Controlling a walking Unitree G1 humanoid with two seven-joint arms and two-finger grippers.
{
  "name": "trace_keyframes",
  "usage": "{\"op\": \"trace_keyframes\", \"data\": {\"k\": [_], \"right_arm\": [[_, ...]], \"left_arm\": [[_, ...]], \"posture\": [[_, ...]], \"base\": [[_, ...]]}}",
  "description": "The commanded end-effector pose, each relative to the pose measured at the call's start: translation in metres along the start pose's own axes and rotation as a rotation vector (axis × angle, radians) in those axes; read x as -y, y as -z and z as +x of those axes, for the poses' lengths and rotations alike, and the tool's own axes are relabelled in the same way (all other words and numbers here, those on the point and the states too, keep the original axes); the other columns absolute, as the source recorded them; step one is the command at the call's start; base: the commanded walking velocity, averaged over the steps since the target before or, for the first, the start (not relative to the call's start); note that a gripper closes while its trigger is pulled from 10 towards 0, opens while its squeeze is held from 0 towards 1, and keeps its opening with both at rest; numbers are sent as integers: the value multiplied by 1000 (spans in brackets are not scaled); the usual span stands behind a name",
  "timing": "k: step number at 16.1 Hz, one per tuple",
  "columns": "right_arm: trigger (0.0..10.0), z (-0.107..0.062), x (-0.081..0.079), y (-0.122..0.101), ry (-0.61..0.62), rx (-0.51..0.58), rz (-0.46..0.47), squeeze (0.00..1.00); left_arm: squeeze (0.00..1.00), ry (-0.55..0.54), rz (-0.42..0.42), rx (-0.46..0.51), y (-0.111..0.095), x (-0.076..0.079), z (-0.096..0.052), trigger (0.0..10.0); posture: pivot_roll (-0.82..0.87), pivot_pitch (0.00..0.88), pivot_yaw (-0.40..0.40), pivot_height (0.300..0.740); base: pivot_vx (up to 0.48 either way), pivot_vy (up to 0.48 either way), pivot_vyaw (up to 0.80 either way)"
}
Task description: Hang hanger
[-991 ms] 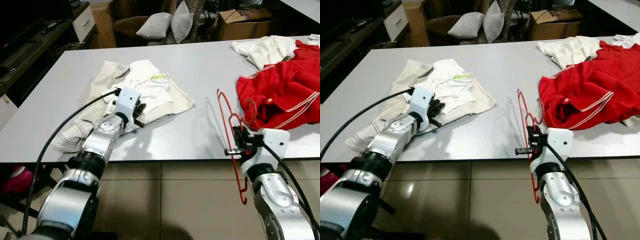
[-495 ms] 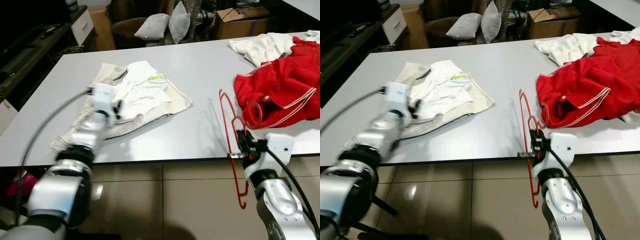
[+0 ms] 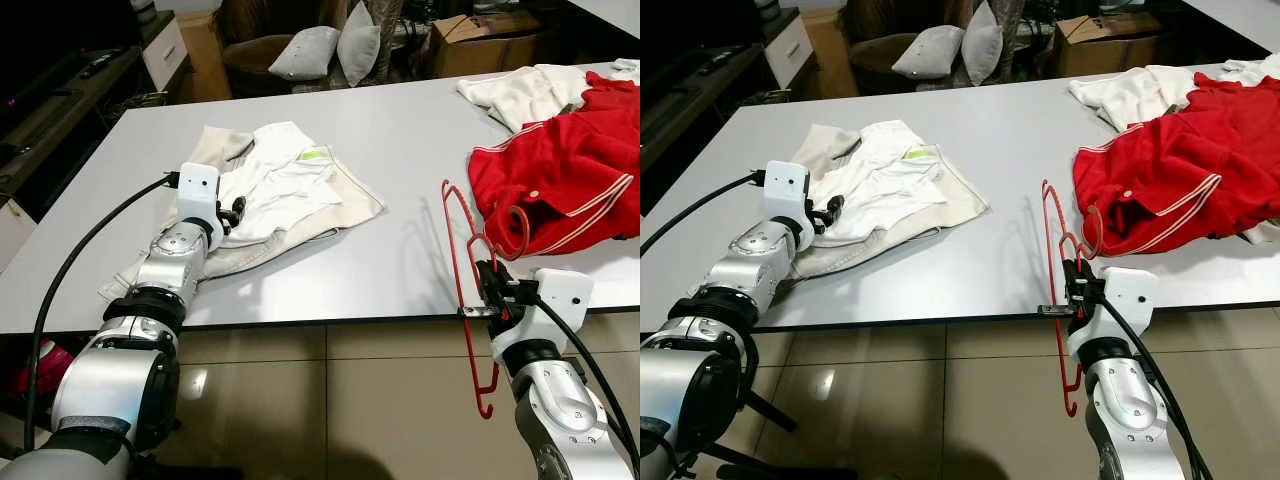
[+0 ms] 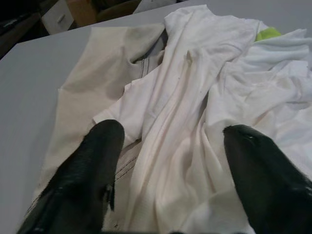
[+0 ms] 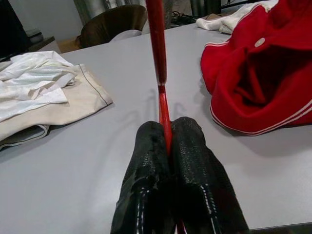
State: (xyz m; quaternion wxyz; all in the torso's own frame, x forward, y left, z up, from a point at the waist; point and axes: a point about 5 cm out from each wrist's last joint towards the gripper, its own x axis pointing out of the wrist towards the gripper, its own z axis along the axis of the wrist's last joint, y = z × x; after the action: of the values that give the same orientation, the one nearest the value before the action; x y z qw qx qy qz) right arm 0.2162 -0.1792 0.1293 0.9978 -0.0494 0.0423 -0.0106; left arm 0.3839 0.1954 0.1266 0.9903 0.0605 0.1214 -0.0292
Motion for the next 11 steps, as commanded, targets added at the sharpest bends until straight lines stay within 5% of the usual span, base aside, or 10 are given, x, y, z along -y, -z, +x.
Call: {"op": "trace_keyframes", "data": {"k": [1, 8, 9, 11], "right_arm": [[10000, -1, -2, 4, -6, -28, 2, 0], [10000, -2, -2, 4, -5, -28, 2, 0], [10000, 1, -9, 6, -18, -34, 19, 0], [10000, 4, -8, 6, -29, -33, 22, 0]], "left_arm": [[1000, -18, -11, 6, -3, -5, 0, 10000], [1000, -20, -23, -5, 0, -7, 0, 10000], [0, 89, -68, -168, 42, -10, -12, 10000], [0, 72, -136, -184, 55, -16, -18, 10000]], "posture": [[-130, 0, 174, 740], [-130, 0, 174, 740], [-80, 0, 189, 740], [-75, 0, 171, 740]], "base": [[0, 0, 0], [0, 0, 0], [0, 0, 0], [0, 0, 0]]}}
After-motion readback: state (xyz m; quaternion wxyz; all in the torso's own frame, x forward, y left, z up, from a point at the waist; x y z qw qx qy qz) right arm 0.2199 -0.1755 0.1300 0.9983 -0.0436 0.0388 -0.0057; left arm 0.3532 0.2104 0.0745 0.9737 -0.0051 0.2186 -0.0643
